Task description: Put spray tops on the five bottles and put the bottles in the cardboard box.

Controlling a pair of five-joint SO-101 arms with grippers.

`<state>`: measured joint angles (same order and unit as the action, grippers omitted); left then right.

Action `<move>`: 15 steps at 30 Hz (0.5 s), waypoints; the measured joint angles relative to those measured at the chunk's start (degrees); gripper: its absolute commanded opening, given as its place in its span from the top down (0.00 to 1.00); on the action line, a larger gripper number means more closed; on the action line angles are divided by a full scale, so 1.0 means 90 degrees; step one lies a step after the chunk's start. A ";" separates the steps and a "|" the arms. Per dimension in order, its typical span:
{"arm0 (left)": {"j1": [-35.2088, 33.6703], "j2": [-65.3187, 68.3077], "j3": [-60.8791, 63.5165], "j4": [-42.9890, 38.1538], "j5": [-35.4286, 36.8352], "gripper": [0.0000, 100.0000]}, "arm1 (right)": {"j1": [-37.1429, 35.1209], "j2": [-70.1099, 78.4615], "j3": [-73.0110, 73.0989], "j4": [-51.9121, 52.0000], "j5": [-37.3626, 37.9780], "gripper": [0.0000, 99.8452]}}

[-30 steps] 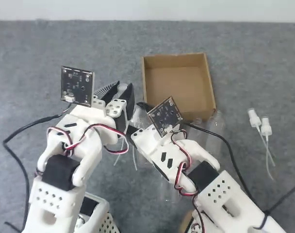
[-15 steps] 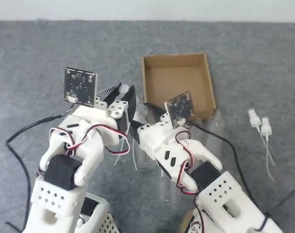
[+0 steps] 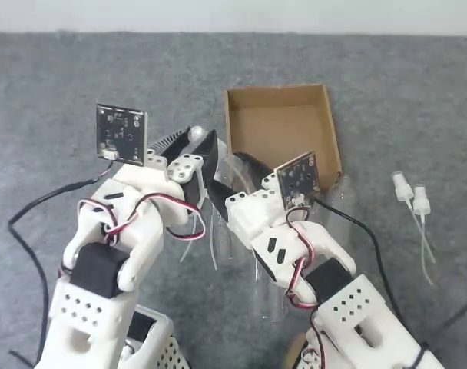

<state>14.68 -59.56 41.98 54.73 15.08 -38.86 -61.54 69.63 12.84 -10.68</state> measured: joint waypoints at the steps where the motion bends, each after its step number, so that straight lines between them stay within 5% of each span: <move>1: 0.0000 0.0010 -0.0078 0.0010 -0.0049 0.88 | 0.0000 -0.0020 0.0000 -0.0010 0.0059 0.99; 15: -0.0918 0.0010 -0.1143 0.0010 -0.0664 0.88 | 0.0029 -0.0088 -0.0010 -0.0078 0.0449 0.99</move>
<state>6.42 -59.47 31.69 54.81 9.10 -38.59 -62.33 69.54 12.13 -6.64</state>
